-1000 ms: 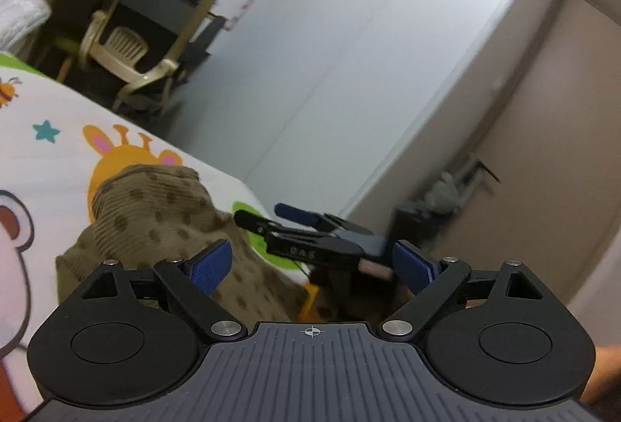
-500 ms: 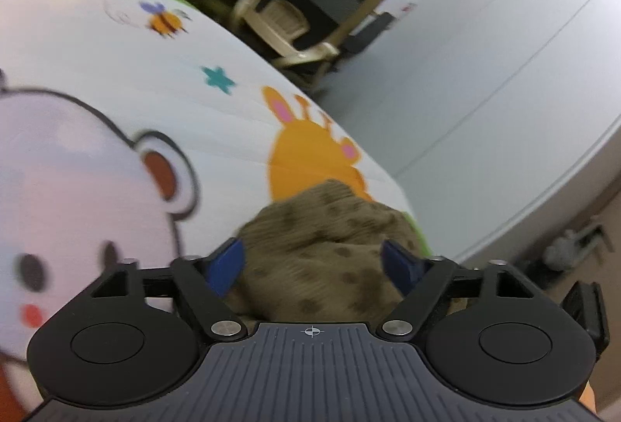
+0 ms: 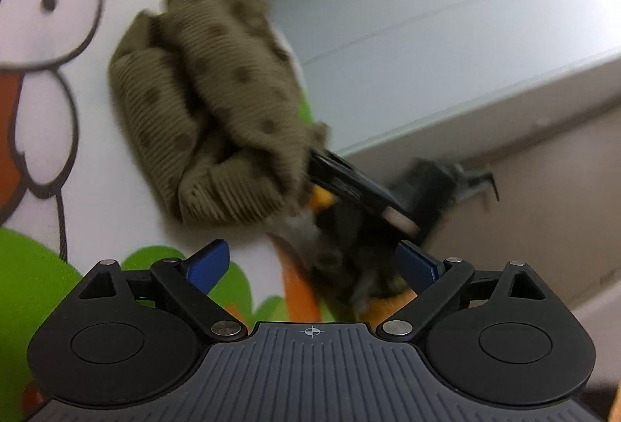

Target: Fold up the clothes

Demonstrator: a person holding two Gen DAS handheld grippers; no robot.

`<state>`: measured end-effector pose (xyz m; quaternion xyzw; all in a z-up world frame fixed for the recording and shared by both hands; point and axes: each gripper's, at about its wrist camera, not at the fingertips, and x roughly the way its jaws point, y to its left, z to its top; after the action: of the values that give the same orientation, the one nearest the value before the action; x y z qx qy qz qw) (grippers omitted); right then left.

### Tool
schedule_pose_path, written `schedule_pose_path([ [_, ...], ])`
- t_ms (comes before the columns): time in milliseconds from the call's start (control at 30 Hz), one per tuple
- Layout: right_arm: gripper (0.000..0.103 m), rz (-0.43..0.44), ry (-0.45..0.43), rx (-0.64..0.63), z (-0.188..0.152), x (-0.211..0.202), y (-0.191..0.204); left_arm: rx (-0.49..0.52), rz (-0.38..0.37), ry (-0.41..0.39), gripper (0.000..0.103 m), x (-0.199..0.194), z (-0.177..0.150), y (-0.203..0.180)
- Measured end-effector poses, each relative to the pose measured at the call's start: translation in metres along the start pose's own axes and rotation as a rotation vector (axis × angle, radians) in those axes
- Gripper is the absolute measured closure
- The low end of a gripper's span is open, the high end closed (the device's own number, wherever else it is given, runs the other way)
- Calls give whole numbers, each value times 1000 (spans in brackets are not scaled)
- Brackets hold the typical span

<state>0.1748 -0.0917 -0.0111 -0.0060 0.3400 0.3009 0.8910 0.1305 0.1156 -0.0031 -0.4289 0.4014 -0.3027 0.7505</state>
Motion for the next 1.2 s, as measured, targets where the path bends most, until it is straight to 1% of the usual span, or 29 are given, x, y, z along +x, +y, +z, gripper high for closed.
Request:
schedule_pose_path([
  [67, 12, -2, 2, -6, -8, -14, 12, -43, 33, -41, 7, 2, 10, 8],
  [100, 13, 26, 8, -11, -11, -20, 18, -60, 53, -62, 7, -2, 15, 9],
  [133, 13, 54, 14, -17, -14, -26, 25, -47, 91, -99, 7, -7, 19, 9],
  [167, 12, 85, 21, -72, -18, -30, 38, -32, 130, -137, 7, -13, 23, 8],
  [233, 9, 147, 34, -183, -26, -38, 63, 49, 244, -269, 7, -30, 36, 5],
  [267, 9, 178, 40, -238, -30, -42, 76, 71, 297, -341, 7, -40, 43, 6],
  [300, 10, 208, 46, -293, -34, -46, 88, 70, 335, -401, 7, -51, 51, 8],
  [400, 10, 121, 4, -318, -15, -43, 69, 4, 335, -469, 7, -80, 64, 14],
  [467, 10, 62, -25, -333, -2, -41, 56, 9, 320, -468, 7, -92, 61, 13],
  [533, 10, 4, -53, -349, 10, -38, 44, 16, 302, -430, 7, -93, 51, 11],
  [667, 10, -113, -110, -379, 35, -34, 18, -4, 170, -261, 6, -65, 25, 12],
  [700, 10, -118, -98, -357, 32, -28, 13, -2, 137, -215, 6, -56, 17, 11],
  [767, 10, -128, -73, -312, 25, -16, 1, 17, 111, -145, 6, -37, 8, 6],
  [867, 10, -143, -36, -245, 15, 1, -16, 21, 128, -125, 6, -12, 9, 2],
  [900, 9, -147, -24, -223, 12, 7, -21, 17, 140, -136, 6, -8, 13, 3],
  [1033, 10, -42, 6, -118, -5, 2, -11, -12, 186, -175, 6, -1, 31, 8],
  [1100, 10, 22, 19, -71, -13, -2, 6, 0, 213, -211, 6, -5, 40, 11],
  [1167, 10, 106, 34, -85, -17, -3, 28, -5, 241, -249, 6, -10, 52, 15],
  [1200, 9, 140, 41, -113, -19, -4, 41, -14, 254, -266, 6, -13, 59, 18],
])
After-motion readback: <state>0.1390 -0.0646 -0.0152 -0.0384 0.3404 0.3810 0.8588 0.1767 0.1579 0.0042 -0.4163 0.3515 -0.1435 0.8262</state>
